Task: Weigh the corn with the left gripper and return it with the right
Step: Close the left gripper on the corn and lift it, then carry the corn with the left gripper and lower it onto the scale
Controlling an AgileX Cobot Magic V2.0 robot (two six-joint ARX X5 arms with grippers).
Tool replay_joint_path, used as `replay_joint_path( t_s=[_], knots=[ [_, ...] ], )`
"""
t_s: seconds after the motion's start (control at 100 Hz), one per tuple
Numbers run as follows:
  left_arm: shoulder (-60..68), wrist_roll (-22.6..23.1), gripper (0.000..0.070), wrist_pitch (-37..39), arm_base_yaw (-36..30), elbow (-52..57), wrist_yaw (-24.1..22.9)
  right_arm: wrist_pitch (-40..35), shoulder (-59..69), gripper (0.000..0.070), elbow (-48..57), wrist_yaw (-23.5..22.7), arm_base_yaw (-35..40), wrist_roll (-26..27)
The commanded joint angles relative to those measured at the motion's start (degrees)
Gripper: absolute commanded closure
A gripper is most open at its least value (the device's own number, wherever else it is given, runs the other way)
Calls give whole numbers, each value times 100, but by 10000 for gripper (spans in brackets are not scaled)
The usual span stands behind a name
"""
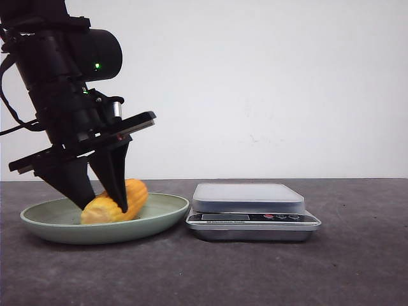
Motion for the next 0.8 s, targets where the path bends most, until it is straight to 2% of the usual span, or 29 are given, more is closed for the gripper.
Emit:
replay_joint_path(
  t_s=[0.0, 0.16, 0.41, 0.48, 0.68, 0.79],
  knots=[
    [-114, 0, 700, 48, -44, 184, 181, 31, 33, 0, 81, -11, 4, -22],
    [-708, -31, 700, 302, -136, 400, 181, 37, 35, 0, 81, -2, 4, -20],
    [-1552, -525, 700, 1425, -435, 916, 208, 39, 35, 0, 81, -9, 4, -11],
    [-1587, -577, 700, 1526, -531, 1126, 210, 39, 35, 23, 81, -11, 4, -11],
    [-1497, -586, 700, 1589, -782, 1613, 181, 39, 35, 27, 81, -11, 4, 7],
    [-1318, -804, 699, 1696, -863, 1716, 146, 39, 35, 28, 81, -13, 4, 31]
  ],
)
